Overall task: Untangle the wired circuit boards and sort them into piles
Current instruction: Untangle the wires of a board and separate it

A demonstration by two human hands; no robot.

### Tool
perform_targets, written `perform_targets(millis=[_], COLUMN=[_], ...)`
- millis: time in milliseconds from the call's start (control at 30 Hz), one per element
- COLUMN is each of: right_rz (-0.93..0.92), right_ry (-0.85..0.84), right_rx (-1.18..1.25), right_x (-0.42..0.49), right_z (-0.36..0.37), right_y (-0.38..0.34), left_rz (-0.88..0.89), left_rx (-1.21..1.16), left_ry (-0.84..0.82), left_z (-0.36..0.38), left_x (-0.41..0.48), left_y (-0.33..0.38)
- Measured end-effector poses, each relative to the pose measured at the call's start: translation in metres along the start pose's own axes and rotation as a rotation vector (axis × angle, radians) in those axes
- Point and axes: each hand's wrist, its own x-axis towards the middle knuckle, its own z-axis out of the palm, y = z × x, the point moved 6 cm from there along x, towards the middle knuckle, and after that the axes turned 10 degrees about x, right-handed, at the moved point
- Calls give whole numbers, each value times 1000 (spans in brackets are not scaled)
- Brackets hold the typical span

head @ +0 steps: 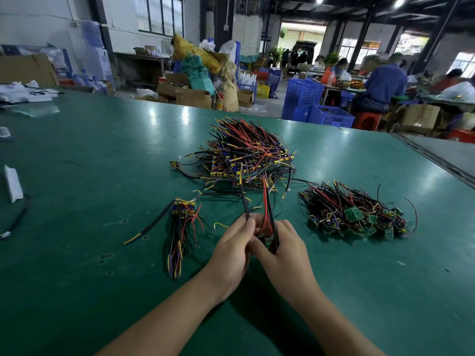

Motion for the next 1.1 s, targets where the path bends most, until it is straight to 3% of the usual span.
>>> perform_targets(millis=[300, 567, 700, 833, 1100], right_rz=[29, 126, 282, 426, 654], right_ry=[-31, -149, -265, -429, -450], right_rx=[-112, 11, 228, 593, 989], right_x=[2, 4, 0, -7, -10], right_z=[-4, -11, -2, 10, 17], right_y=[3, 7, 11, 7, 8], left_rz=[-28, 130, 190, 164, 252], left_rx=[222, 303, 313, 261, 80], left_ry=[-54, -74, -135, -185, -70], left_z=[2, -1, 2, 1, -14], left_x=[-1, -6, -9, -9, 0], left_y=[-6, 18, 24, 25, 30])
